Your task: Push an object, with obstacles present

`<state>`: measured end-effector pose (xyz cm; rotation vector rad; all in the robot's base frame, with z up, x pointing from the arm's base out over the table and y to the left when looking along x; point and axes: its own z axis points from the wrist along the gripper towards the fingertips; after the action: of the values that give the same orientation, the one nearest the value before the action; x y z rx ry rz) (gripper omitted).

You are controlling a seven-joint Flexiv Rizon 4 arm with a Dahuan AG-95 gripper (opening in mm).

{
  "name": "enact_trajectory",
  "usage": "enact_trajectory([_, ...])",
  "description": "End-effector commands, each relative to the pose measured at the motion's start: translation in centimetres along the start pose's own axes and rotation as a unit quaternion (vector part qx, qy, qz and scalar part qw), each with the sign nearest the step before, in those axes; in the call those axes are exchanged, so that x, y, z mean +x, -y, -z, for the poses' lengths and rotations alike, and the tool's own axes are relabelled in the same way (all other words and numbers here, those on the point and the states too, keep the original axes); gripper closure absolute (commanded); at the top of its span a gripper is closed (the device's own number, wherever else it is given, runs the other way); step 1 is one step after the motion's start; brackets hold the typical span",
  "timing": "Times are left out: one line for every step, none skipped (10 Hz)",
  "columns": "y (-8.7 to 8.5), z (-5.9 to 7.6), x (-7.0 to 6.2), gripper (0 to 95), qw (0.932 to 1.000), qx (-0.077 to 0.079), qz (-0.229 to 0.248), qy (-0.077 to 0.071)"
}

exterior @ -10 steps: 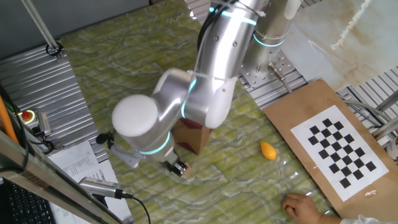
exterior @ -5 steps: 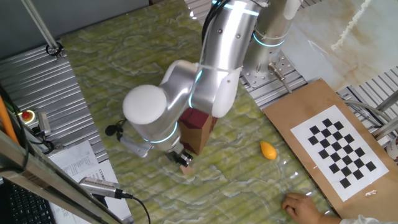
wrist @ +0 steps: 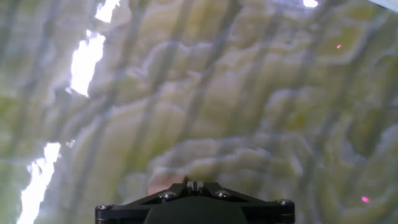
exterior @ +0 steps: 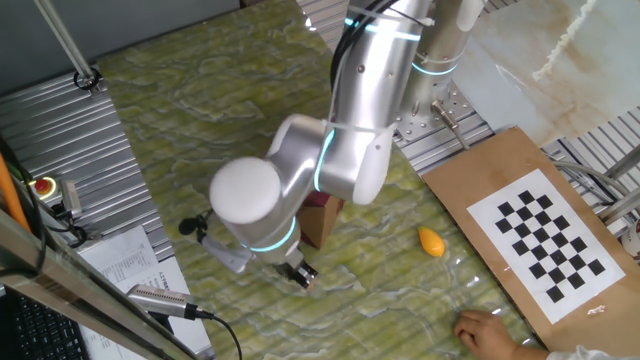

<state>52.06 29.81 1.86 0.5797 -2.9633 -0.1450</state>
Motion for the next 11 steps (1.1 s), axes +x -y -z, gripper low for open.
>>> enact_trajectory([-0.9,-0.2,-0.1,95.0,1.0000,-0.004,-0.009,0.002])
enact_trajectory([-1.3,-0.2,-0.1,95.0,0.9999,-0.007,-0.013,0.003])
enact_trajectory([-1.6,-0.2,-0.1,95.0,0.9998,-0.011,-0.018,0.004])
enact_trajectory([-2.0,-0.1,-0.1,95.0,0.9997,-0.012,-0.022,0.004])
enact_trajectory([-2.4,-0.1,-0.1,95.0,0.9996,-0.014,-0.025,0.004])
enact_trajectory([-2.7,-0.1,-0.1,95.0,0.9995,-0.016,-0.028,0.005])
enact_trajectory([-3.0,-0.2,-0.1,95.0,0.9994,-0.016,-0.031,0.005])
enact_trajectory([-3.4,-0.3,-0.1,95.0,0.9993,-0.016,-0.034,0.005])
enact_trajectory([-3.5,-0.3,-0.1,95.0,0.9992,-0.017,-0.037,0.005])
enact_trajectory([-3.5,-0.3,-0.1,95.0,0.9989,-0.022,-0.040,0.005])
enact_trajectory([-3.5,-0.3,-0.1,95.0,0.9988,-0.025,-0.042,0.006])
